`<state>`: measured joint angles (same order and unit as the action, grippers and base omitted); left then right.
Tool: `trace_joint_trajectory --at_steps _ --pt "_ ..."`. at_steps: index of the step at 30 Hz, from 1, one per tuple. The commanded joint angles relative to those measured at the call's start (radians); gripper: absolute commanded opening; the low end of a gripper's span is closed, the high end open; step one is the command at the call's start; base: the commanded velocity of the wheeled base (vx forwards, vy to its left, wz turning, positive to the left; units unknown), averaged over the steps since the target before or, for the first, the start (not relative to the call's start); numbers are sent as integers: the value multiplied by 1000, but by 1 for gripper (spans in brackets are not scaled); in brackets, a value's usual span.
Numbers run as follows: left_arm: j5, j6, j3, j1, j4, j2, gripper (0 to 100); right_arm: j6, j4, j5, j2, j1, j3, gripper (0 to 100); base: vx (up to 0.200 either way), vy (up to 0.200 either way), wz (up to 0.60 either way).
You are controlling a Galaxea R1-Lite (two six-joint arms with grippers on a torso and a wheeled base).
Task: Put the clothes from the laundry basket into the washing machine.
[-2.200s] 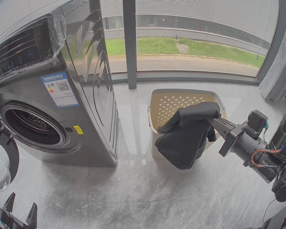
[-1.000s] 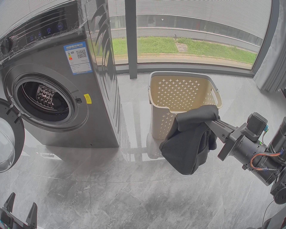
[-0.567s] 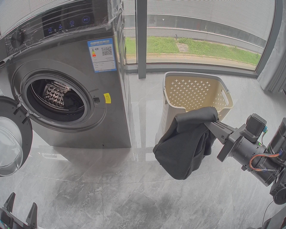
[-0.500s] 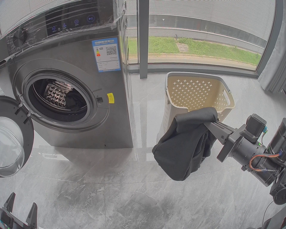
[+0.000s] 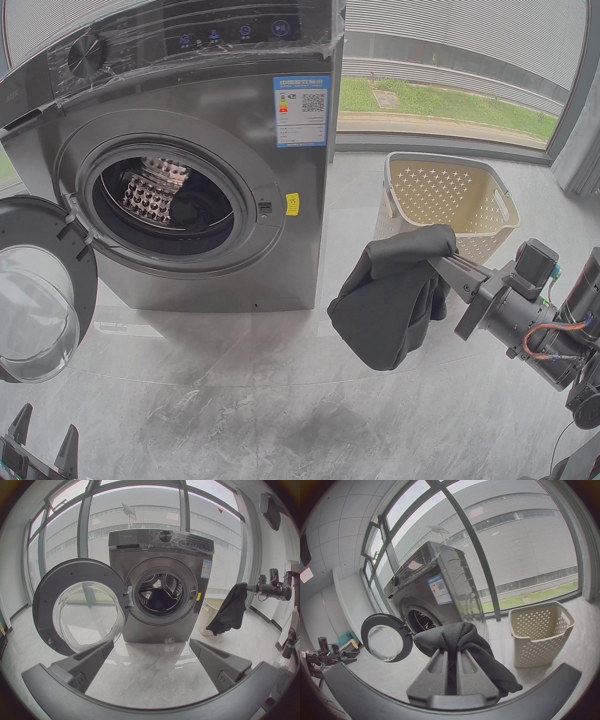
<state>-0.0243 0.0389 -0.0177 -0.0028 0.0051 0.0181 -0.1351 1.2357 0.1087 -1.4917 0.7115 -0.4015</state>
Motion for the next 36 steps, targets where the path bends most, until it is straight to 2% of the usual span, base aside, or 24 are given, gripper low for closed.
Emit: trace_joint_trajectory --at_steps 1,4,10,19,25,36 --pt "0 2 15 0 -2 -15 100 0 1 0 -2 0 0 0 0 200 0" --pt "0 2 15 0 -2 -15 100 0 1 0 -1 -3 0 0 0 200 0" --pt "0 2 15 0 -1 -15 100 -9 1 -1 1 -10 10 0 0 0 0" --pt "0 4 15 0 -1 -15 100 -9 1 -1 5 -14 12 0 -200 0 0" --pt "0 4 15 0 -1 -15 100 -12 1 -1 4 -14 13 0 0 0 0" --pt "0 4 15 0 -1 -15 100 -14 1 0 4 -15 10 0 0 200 0"
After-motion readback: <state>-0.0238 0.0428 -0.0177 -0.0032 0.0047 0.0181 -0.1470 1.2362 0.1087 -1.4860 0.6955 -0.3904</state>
